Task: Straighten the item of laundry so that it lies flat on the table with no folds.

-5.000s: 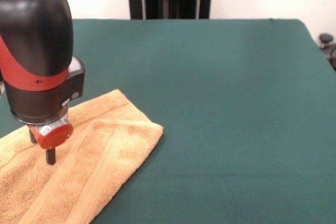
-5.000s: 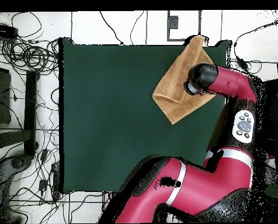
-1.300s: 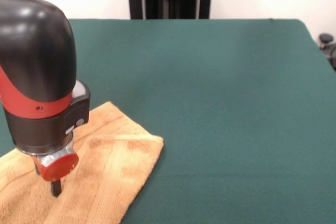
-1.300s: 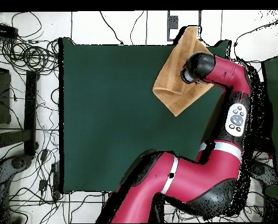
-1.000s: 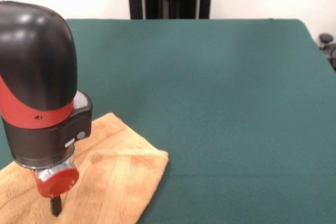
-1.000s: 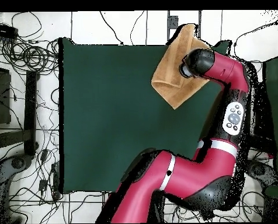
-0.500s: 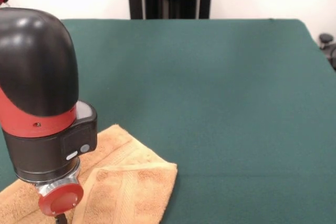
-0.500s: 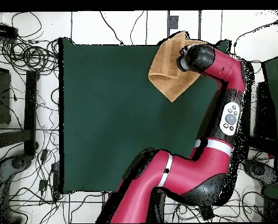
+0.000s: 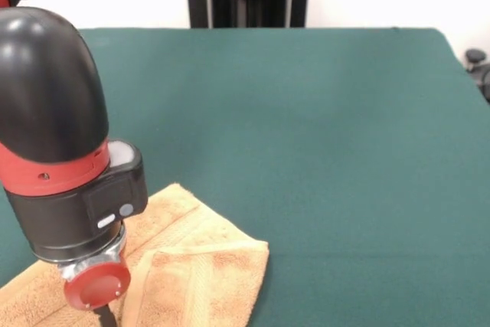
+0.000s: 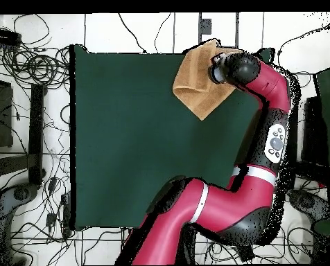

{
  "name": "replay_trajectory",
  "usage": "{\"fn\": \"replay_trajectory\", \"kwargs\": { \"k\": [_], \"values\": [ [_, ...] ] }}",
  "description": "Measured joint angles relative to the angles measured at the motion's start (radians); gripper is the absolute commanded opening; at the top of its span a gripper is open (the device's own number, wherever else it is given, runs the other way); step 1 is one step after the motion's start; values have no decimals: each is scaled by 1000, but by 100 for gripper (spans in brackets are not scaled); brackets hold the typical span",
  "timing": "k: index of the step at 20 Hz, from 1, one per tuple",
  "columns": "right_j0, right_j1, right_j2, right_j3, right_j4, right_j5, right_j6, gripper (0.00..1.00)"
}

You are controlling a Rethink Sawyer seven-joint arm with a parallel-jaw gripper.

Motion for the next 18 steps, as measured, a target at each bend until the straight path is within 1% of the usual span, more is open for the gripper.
{"fn": "replay_trajectory", "kwargs": {
  "k": [6,10,14,18],
  "values": [
    [-3,-110,-2,214,-2,0,0,100],
    [-5,-157,-8,308,-7,0,0,100],
    [-5,-181,-16,355,-25,0,0,100],
    [-6,-188,-17,367,-49,2,0,100]
  ]
}}
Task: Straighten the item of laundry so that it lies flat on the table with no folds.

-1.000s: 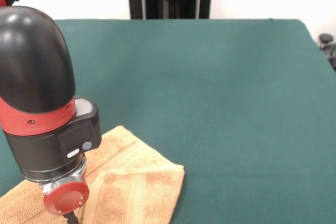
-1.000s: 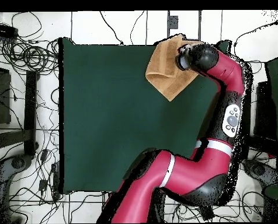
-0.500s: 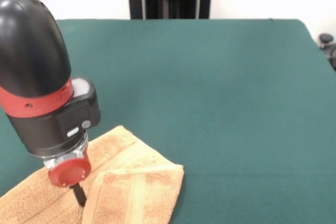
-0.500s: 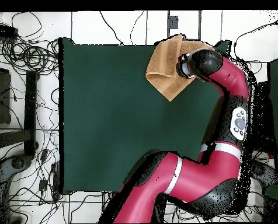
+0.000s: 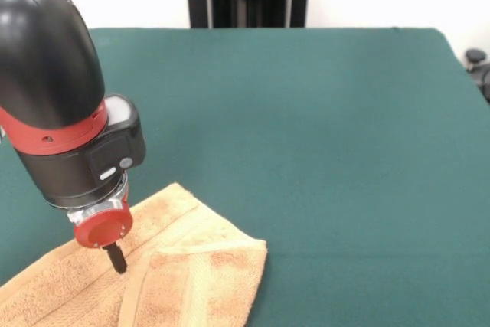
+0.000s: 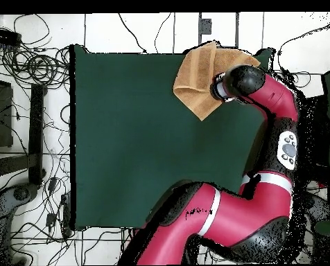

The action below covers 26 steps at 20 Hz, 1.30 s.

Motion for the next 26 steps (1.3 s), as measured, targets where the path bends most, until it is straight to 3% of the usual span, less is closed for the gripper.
{"fn": "replay_trajectory", "kwargs": {
  "k": [16,26],
  "values": [
    [-55,4,60,0,0,33,0,100],
    [-97,11,66,0,-6,142,-20,100]
  ]
}}
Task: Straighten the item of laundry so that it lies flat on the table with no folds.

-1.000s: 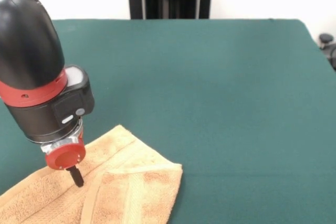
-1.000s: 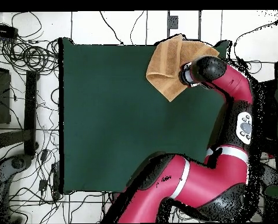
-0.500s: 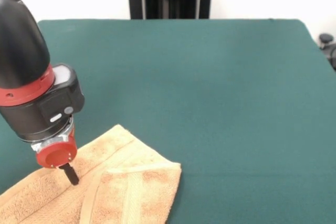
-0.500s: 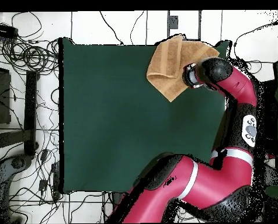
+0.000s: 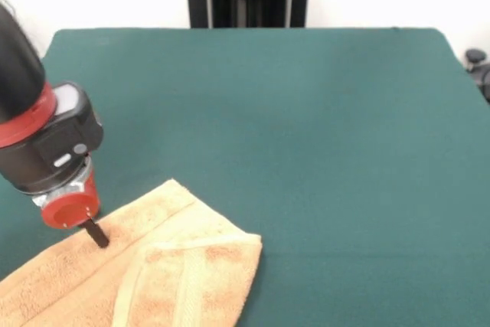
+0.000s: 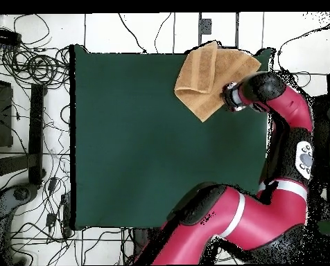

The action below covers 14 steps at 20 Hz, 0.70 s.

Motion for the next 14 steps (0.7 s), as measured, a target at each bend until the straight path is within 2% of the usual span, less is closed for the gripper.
{"fn": "replay_trajectory", "kwargs": {
  "k": [8,14],
  "values": [
    [-53,8,20,-1,-3,117,-1,100],
    [-57,13,22,-7,-3,132,-1,100]
  ]
}}
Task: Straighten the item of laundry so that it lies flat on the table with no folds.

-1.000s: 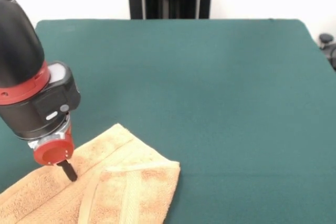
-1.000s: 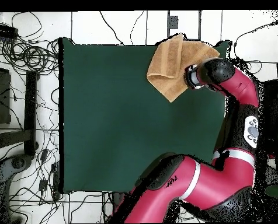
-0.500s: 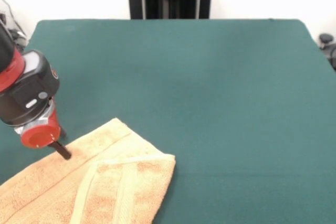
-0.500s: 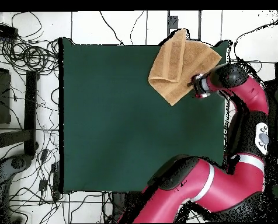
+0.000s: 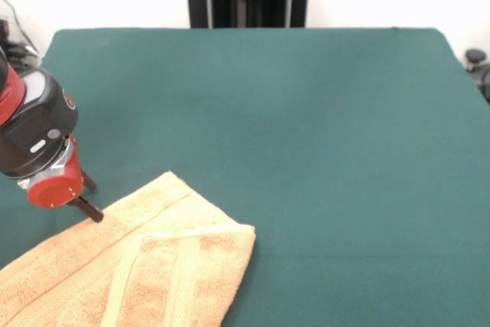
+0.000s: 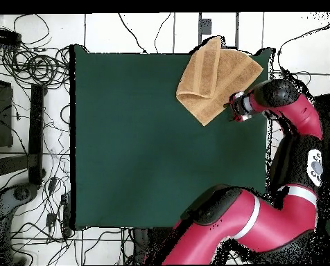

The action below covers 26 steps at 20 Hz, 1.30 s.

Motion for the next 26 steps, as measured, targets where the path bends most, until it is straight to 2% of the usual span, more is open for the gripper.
{"fn": "replay_trajectory", "kwargs": {
  "k": [8,16,26],
  "values": [
    [0,-1,0,0,-6,-4,0,100],
    [23,-34,1,22,-86,-70,-11,100],
    [8,-35,8,58,-37,-20,-11,100]
  ]
}}
